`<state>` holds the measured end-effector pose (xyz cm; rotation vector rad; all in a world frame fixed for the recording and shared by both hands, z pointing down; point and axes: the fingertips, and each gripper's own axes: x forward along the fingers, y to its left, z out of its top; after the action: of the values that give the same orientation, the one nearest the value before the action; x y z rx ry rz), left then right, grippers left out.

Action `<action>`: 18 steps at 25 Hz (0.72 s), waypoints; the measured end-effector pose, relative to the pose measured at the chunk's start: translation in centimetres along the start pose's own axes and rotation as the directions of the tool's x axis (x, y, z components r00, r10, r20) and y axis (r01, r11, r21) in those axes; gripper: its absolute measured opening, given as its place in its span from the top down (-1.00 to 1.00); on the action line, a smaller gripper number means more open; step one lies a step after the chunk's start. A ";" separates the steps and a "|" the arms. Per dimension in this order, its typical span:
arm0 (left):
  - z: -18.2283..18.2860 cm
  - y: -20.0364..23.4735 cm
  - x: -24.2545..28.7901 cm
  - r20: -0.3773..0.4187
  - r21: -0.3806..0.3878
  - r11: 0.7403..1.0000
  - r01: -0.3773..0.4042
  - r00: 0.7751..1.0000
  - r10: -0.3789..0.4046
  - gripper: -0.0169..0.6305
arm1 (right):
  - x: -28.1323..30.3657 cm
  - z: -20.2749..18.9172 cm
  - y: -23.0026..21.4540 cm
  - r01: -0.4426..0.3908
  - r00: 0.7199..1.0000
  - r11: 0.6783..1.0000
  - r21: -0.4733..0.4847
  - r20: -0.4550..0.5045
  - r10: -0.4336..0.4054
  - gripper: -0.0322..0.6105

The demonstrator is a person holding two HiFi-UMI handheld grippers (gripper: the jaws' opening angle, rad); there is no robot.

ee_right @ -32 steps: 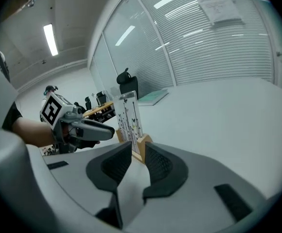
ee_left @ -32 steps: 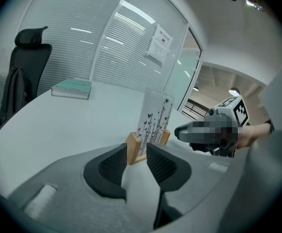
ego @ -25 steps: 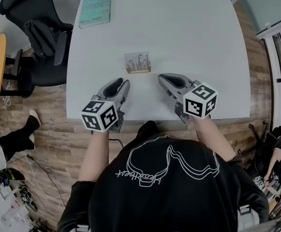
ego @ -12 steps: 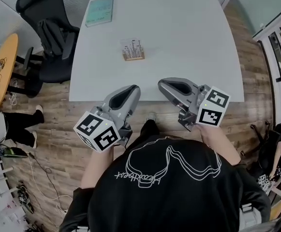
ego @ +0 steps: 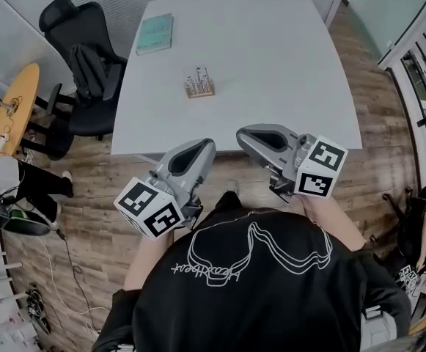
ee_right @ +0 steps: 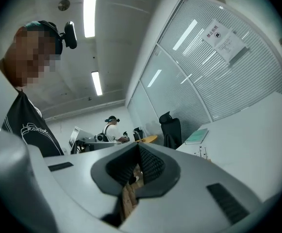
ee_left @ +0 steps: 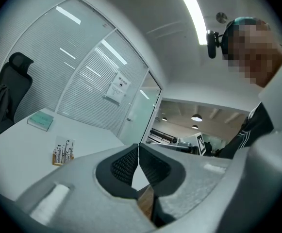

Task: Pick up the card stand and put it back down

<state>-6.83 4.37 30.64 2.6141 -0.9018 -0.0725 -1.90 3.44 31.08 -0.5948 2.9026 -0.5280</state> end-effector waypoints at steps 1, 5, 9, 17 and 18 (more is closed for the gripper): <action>0.1 -0.2 -0.1 0.001 0.007 1.000 0.000 1.000 0.000 0.89 | -0.1 0.1 0.2 -0.001 1.000 1.000 -0.008 0.000 0.001 0.88; 0.4 -0.4 -0.4 0.009 0.015 1.000 -0.003 1.000 0.002 0.89 | -0.2 0.2 0.8 0.003 1.000 0.999 -0.035 -0.013 -0.004 0.88; 0.3 -0.5 -0.5 0.012 0.026 1.000 -0.004 1.000 0.004 0.89 | -0.3 0.0 1.0 0.008 1.000 0.999 -0.051 -0.025 -0.010 0.88; 0.4 -1.6 -0.5 -0.001 0.047 0.999 0.005 1.000 -0.005 0.89 | -0.5 0.4 1.8 0.008 1.000 0.998 -0.056 -0.017 -0.009 0.88; 0.6 -1.8 -0.5 -0.003 0.053 0.999 0.007 1.000 -0.006 0.89 | -0.5 0.5 1.8 0.009 1.000 0.998 -0.055 -0.014 -0.010 0.88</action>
<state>-6.31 5.79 29.42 2.6653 -0.9063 -0.0477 -1.94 5.00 29.98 -0.6150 2.9383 -0.4563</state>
